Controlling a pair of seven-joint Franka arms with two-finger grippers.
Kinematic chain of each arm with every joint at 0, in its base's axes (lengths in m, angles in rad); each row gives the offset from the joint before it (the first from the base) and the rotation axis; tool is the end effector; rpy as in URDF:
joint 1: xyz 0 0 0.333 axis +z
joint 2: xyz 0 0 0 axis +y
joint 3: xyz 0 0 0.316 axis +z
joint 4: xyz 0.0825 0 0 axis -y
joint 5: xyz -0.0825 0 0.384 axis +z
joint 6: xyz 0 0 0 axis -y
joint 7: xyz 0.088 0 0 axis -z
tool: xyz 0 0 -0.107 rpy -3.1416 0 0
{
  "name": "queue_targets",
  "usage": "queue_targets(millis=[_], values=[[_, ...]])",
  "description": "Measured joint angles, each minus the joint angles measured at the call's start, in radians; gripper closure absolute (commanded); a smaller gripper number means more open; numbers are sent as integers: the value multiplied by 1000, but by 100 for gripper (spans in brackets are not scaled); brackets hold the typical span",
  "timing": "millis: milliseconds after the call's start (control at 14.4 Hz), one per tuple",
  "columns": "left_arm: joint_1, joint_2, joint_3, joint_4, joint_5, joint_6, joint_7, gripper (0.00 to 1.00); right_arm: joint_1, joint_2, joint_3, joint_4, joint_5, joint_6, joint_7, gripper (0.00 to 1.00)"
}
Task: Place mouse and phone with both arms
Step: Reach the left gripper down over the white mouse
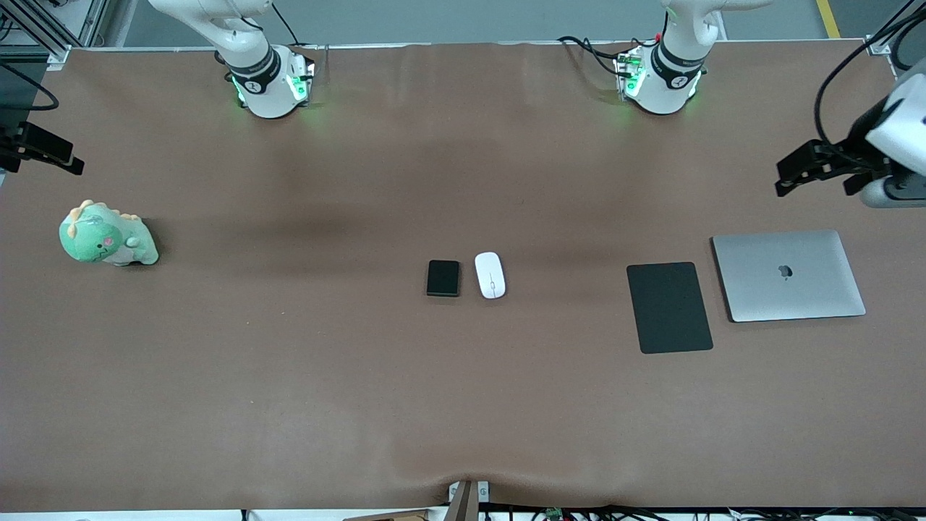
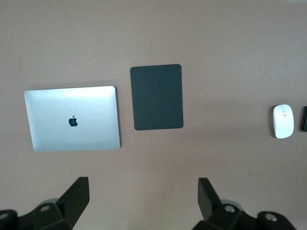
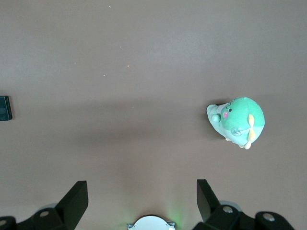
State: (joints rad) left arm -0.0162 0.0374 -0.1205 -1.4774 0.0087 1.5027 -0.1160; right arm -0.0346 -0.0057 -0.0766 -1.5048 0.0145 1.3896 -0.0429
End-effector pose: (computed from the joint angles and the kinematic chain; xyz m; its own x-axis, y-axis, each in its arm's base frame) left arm 0.5548 -0.0739 0.6416 0.9997 -0.0201 -0.0113 -0.0201 -0.9998 -0.0055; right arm 0.5305 -0.0576 0.6433 0.9920 -0.0649 -0.1085 -0.0674 -0.9975 -0.0196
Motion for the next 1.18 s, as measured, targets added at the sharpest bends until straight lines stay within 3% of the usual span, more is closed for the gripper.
queue_targets(millis=[624, 971, 1180], values=[[-162, 111, -6, 1, 3, 1, -106, 0, 0, 23, 0, -1, 0, 0, 0, 0], [-242, 236, -6, 53, 25, 26, -138, 0, 0, 39, -1, -1, 0, -40, 0, 0], [-321, 311, -7, 62, 25, 77, -260, 0, -1, 51, -2, -2, 0, -47, 0, 0]])
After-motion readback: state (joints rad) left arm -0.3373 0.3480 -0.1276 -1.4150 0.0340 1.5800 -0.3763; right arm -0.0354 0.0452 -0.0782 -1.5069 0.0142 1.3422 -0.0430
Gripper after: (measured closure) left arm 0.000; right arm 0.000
